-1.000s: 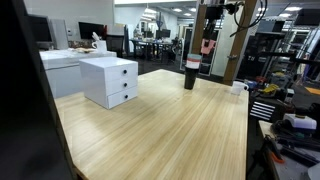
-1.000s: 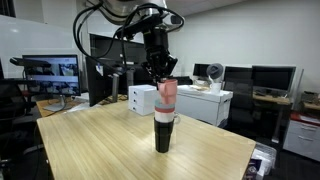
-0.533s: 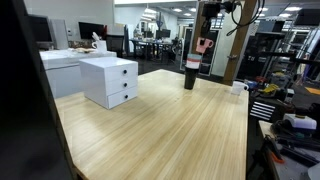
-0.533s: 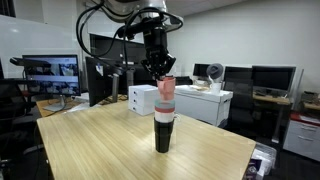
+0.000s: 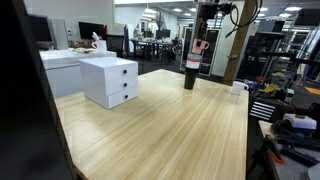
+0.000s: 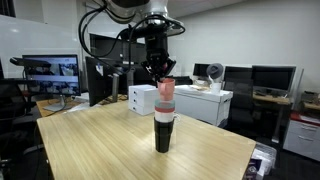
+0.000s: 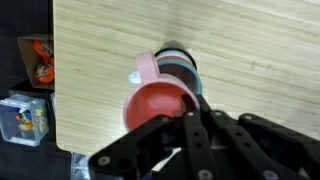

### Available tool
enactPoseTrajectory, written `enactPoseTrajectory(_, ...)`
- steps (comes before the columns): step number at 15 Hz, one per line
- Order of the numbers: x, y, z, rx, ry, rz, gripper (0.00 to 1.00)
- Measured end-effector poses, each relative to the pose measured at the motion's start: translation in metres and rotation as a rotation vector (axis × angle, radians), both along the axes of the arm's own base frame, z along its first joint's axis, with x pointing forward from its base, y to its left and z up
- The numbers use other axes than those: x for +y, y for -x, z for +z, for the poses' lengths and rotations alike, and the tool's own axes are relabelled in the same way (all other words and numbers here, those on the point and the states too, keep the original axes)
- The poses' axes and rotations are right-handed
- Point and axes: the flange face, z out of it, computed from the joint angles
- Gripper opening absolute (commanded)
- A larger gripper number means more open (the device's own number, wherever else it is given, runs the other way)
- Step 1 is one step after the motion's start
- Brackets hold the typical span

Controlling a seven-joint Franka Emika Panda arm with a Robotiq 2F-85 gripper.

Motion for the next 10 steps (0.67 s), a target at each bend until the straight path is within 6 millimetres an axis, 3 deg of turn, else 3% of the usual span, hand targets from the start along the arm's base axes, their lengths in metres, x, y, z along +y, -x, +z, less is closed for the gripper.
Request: enactPoseTrajectory(10,0.002,-0.019,-0.021,0.035,0.0,0.039,0.05)
